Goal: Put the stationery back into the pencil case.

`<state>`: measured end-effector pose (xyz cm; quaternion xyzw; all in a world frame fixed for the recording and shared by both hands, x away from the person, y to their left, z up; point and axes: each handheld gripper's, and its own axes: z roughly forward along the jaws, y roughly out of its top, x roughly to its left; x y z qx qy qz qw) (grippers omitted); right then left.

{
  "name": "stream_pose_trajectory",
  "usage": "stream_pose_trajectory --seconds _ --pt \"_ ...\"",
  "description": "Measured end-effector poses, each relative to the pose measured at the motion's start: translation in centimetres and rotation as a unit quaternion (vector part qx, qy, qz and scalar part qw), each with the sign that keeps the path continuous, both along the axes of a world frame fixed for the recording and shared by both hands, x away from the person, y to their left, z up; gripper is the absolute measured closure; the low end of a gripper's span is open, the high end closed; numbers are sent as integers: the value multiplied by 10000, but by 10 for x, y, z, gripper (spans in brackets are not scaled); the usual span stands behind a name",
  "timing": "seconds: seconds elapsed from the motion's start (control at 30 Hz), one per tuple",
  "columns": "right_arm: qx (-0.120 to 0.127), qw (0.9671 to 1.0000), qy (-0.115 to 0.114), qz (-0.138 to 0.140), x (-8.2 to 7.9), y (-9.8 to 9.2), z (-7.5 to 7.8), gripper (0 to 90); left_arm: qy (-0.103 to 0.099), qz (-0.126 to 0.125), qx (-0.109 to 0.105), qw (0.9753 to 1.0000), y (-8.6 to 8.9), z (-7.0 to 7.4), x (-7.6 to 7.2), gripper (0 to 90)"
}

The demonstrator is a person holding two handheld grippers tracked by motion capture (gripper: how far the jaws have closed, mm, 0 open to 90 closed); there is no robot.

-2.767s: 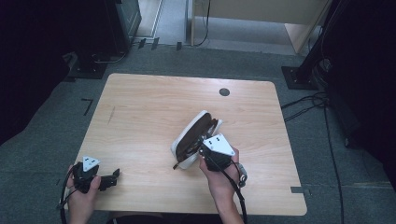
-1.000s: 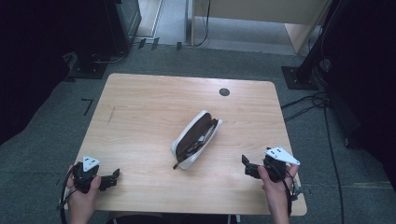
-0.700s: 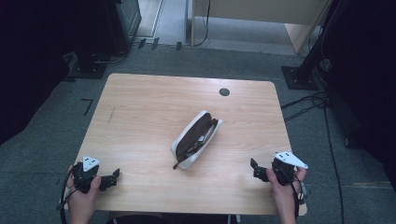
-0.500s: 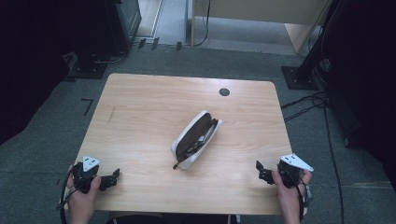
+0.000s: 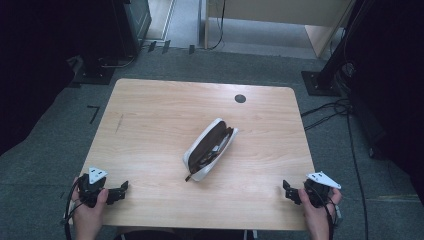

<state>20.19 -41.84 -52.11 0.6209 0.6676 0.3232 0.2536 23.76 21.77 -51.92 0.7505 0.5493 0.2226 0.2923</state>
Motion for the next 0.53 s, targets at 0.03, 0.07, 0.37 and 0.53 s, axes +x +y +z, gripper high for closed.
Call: stream_pose_trajectory --seconds 0.03,0.07,0.37,0.53 --pt "-25 9999 102 26 0 1 -4 0 -2 -13 -3 10000 0 0 0 0" --pt "-57 9998 186 66 1 1 -5 0 -10 -7 -16 10000 0 0 0 0" --pt "-211 9993 274 158 4 9 -6 0 3 -62 -5 10000 0 0 0 0" --pt "-225 9989 260 319 4 10 -6 0 2 -60 -6 10000 0 0 0 0"
